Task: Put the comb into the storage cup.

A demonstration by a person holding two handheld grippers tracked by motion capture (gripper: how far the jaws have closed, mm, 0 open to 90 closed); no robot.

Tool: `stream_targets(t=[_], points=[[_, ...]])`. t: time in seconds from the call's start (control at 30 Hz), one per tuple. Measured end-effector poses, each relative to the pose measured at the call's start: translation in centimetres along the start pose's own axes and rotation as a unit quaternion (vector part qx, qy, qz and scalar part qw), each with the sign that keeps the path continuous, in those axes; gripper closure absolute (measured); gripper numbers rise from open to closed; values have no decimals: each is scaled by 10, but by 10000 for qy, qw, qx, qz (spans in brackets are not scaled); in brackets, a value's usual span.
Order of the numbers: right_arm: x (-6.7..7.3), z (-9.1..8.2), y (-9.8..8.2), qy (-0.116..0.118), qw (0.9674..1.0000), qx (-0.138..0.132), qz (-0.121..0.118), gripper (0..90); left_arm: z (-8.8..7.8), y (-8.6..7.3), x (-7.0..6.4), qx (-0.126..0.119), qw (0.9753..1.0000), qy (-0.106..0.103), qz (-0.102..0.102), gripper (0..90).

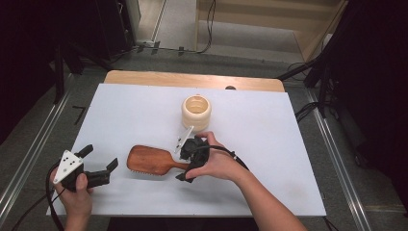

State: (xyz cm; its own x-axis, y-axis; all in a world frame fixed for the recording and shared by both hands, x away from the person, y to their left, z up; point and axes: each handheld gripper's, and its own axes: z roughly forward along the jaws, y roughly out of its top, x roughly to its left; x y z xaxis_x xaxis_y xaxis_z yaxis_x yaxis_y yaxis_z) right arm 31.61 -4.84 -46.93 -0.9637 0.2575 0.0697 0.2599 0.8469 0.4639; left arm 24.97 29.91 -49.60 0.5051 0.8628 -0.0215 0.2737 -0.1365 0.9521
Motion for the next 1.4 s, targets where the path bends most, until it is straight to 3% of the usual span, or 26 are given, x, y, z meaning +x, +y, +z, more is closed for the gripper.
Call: stream_targets(t=[0.03, 0.07, 0.3, 0.4, 0.57, 0.6, 0.67, 0.87, 1.07, 1.4], points=[[1, 5, 2, -44, 9999, 58, -69, 112, 0, 0, 0, 4, 10000, -2, -1, 0], [1, 5, 2, -44, 9999, 58, -69, 112, 0, 0, 0, 5, 10000, -3, -1, 0], [2, 21, 8, -155, 9994, 234, -223, 356, 0, 0, 0, 6, 10000, -7, -3, 0], [1, 23, 11, -242, 9990, 331, -182, 436, 0, 0, 0, 10, 10000, -4, 0, 0], [0, 25, 15, -296, 9990, 278, -162, 530, 0, 0, 0, 10, 10000, -5, 0, 0], [0, 26, 17, -244, 9991, 255, -241, 609, 0, 0, 0, 11, 10000, -6, 1, 0], [1, 25, 17, -257, 9991, 287, -193, 648, 0, 0, 0, 10, 10000, -7, -3, 0], [3, 24, 14, -247, 9993, 226, -155, 698, 0, 0, 0, 6, 10000, -11, -6, 0], [4, 24, 6, -297, 9993, -77, -228, 701, 0, 0, 1, 0, 10000, -9, -5, 0], [5, 24, -5, -317, 9984, -463, 6, 701, 0, 0, 1, 3, 10000, -5, 3, 0]])
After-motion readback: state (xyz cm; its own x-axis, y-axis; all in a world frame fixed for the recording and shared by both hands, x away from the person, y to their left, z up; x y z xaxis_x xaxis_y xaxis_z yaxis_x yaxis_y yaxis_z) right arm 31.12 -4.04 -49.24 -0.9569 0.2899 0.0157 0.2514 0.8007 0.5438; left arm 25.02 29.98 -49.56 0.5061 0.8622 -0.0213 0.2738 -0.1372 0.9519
